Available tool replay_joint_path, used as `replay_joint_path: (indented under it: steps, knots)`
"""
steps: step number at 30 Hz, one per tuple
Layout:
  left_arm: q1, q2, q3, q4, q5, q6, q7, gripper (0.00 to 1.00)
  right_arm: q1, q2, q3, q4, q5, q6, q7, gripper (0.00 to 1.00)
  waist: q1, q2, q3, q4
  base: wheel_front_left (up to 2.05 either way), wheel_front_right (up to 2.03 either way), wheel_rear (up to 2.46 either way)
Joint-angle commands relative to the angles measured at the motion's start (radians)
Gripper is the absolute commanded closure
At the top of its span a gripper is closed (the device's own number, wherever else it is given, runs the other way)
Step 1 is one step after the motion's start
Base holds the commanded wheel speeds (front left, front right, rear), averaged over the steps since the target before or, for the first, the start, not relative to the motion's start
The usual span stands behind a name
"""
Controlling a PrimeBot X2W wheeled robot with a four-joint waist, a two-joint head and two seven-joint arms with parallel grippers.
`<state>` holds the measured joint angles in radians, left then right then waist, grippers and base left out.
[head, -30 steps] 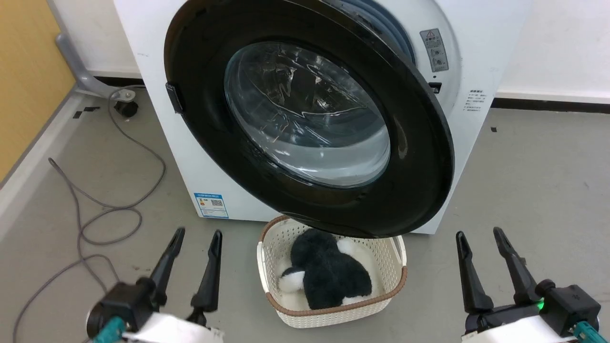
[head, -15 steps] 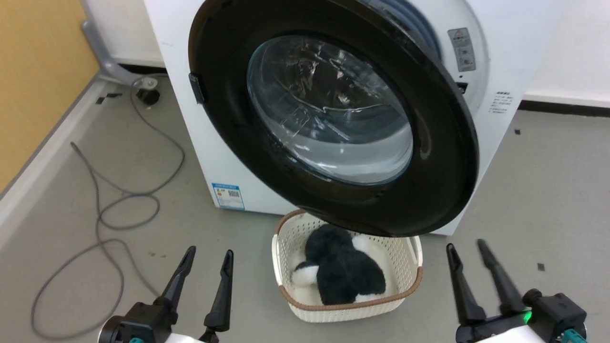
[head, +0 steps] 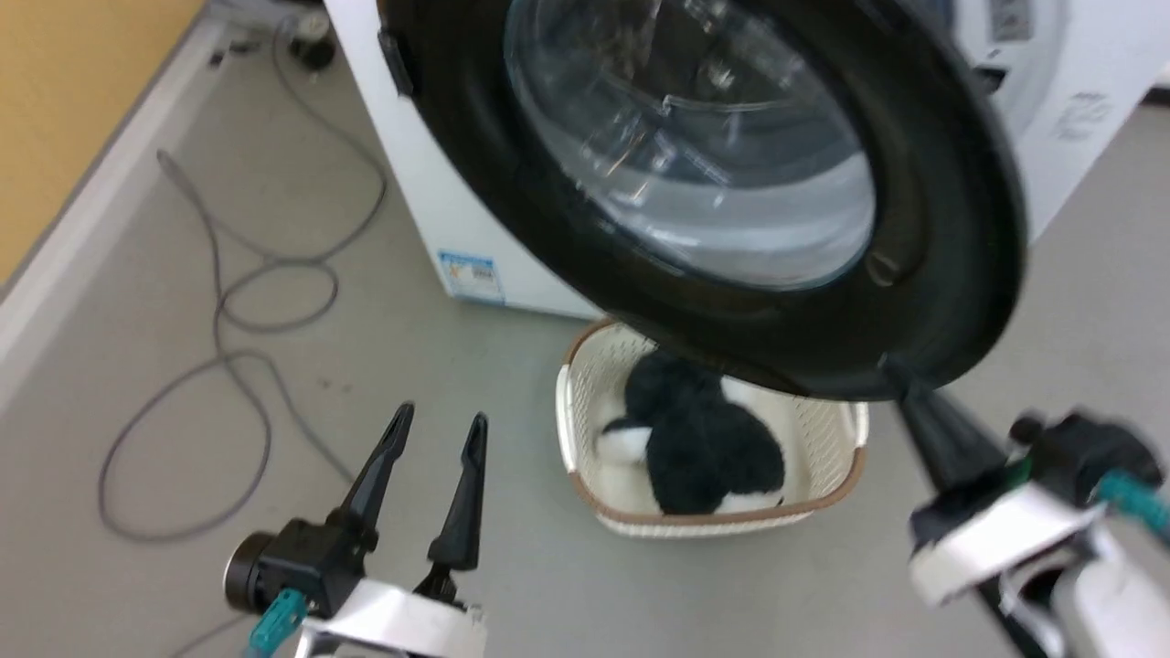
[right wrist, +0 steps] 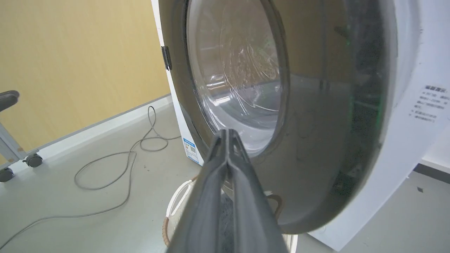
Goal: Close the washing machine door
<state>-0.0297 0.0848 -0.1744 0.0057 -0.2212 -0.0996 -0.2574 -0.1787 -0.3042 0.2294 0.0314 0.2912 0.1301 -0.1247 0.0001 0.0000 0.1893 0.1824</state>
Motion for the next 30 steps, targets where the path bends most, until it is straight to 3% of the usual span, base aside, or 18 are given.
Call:
replay_joint_path:
  steps: [1, 17, 23, 30]
  knots:
    - [-0.03, -0.008, 0.002, 0.002, 0.009, -0.006, -0.004, 0.0, -0.055, -0.036, 0.008, 0.017, 0.024, 0.001, 0.016, 1.0, -0.0001, 0.0, 0.054, 0.035, 0.0, 0.0, 0.0]
    - [-0.124, -0.034, -0.016, -0.022, -0.012, -0.021, -0.004, 0.0, -0.388, -0.248, -0.059, 0.213, 0.181, 0.001, 0.103, 1.0, -0.0001, 0.0, 0.215, 0.136, 0.0, 0.0, 0.0]
    - [-0.145, -0.034, -0.041, -0.024, -0.039, -0.008, -0.004, 0.0, -0.521, -0.271, -0.099, 0.321, 0.191, 0.001, 0.127, 1.0, -0.0001, 0.0, 0.247, 0.159, 0.0, 0.0, 0.0]
    - [-0.151, -0.034, -0.059, -0.02, -0.046, 0.004, -0.004, 0.0, -0.655, -0.256, -0.183, 0.463, 0.142, 0.001, 0.162, 1.0, -0.0001, 0.0, 0.256, 0.169, 0.0, 0.0, 0.0]
